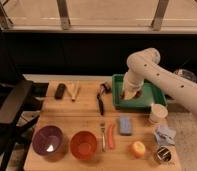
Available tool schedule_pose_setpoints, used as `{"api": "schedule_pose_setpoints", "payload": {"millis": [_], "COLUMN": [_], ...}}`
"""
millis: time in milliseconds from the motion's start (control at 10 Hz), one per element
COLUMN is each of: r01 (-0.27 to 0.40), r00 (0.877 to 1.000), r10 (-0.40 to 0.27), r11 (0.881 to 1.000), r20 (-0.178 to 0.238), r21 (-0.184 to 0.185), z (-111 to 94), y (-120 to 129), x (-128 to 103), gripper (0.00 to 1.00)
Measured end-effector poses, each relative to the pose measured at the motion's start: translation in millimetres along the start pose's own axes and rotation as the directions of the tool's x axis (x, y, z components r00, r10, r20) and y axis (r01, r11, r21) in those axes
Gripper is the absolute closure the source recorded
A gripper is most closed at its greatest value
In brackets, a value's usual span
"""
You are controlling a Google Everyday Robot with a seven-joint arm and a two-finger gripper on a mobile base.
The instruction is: Place grapes in paper cup
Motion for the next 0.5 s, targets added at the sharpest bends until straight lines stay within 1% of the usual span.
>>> {"api": "schedule_pose_setpoints", "payload": {"millis": [100, 500], "r01": [-0.01, -0.007], "r00": [1.0, 1.0], "r10": [0.01, 0.007], "r11": [1.0, 1.0], "r20": [-0.005, -0.003], "r21": [-0.007, -0.007], "z": [-0.6, -0.3], "y": [1.8, 1.4], "x": [3.1, 1.6], "gripper": [1.0, 1.0]}}
